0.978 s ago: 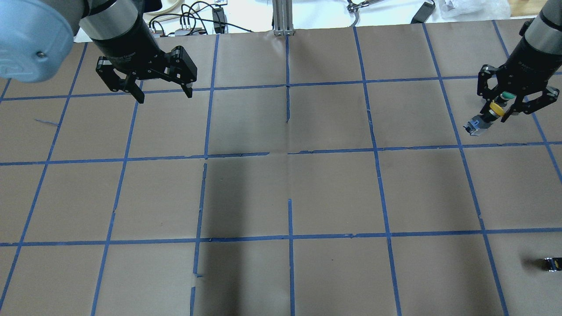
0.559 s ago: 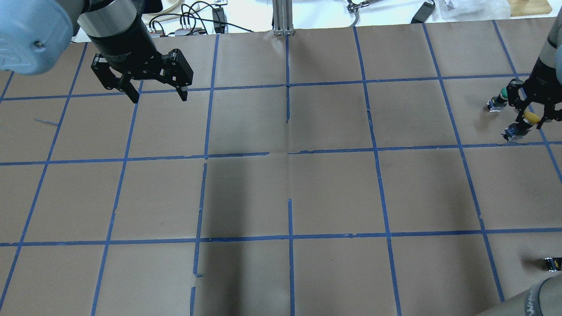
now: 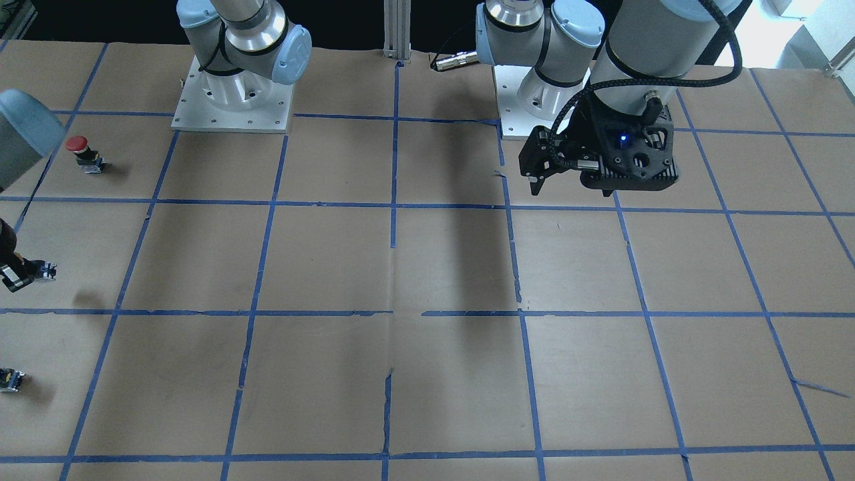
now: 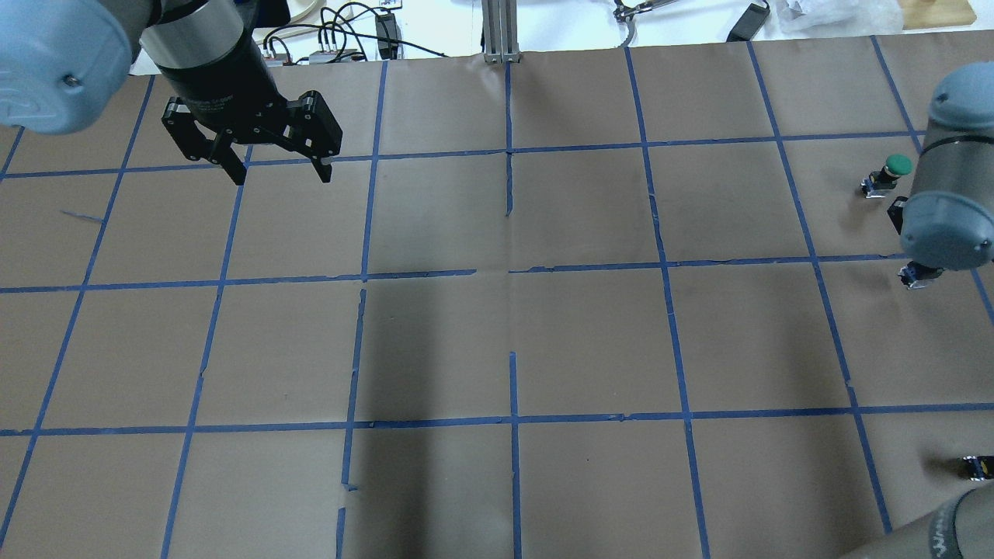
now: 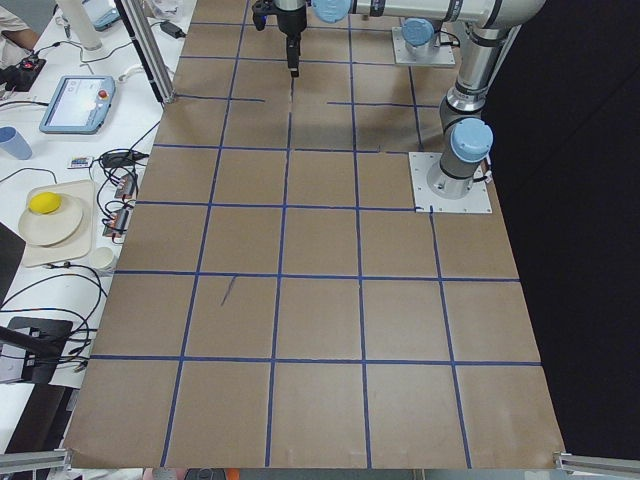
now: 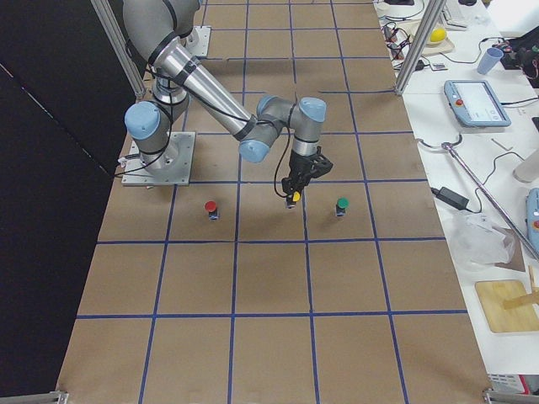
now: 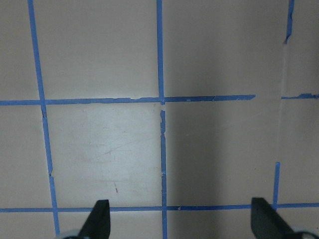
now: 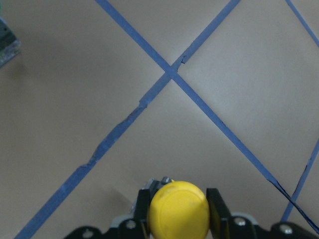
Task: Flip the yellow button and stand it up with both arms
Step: 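Carry the button with the right gripper down toward the table, cap up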
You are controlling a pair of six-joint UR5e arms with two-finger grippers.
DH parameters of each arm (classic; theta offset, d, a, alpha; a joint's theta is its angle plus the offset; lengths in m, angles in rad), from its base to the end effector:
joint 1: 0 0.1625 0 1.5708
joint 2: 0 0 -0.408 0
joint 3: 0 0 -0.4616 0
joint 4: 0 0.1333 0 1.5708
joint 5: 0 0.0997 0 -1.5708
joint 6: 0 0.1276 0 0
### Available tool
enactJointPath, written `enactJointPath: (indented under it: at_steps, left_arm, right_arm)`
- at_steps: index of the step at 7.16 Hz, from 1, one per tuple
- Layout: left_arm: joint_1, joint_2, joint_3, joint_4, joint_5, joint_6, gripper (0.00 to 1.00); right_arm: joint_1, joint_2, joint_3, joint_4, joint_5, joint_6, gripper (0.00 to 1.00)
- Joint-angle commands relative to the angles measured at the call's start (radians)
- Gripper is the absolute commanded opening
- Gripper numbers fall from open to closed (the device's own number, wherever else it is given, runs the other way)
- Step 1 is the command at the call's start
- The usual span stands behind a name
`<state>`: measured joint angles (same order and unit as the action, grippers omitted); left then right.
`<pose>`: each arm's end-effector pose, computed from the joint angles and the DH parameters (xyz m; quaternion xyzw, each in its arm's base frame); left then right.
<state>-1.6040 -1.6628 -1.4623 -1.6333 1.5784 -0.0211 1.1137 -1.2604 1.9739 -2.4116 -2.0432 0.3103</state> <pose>-0.1519 -0.5880 0.4443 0.0061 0.9997 0.0229 0.0044 -0.1915 -0.5599 0.1488 -0.3770 -0.8941 0.0445 0.2374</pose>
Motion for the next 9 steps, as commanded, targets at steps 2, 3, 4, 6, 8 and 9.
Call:
enactJointPath:
  at_steps: [2, 3, 4, 6, 8, 9]
  left_arm:
    - [-0.001, -0.002, 0.0, 0.001, 0.0, 0.001, 1.0]
    - [-0.001, 0.001, 0.002, 0.001, -0.001, 0.001, 1.0]
    - [0.001, -0.002, 0.0, 0.003, -0.001, 0.001, 1.0]
    - [0.001, -0.002, -0.001, 0.001, -0.001, 0.001, 1.0]
    - [0.001, 0.0, 0.0, 0.003, -0.001, 0.001, 1.0]
    - [0.001, 0.002, 0.01, 0.003, 0.0, 0.003, 1.0]
  right_arm:
    - [0.0, -0.027, 0.071, -0.072, -0.015, -0.013, 0.17]
    - [-0.002, -0.021, 0.071, -0.075, -0.015, -0.016, 0.17]
    - [-0.002, -0.017, 0.071, -0.07, -0.017, -0.016, 0.18]
    - [-0.005, -0.007, 0.071, -0.067, -0.021, -0.014, 0.22]
    - [-0.006, 0.006, 0.071, -0.067, -0.031, -0.014, 0.26]
    - [-0.006, 0.007, 0.071, -0.069, -0.055, -0.016, 0.33]
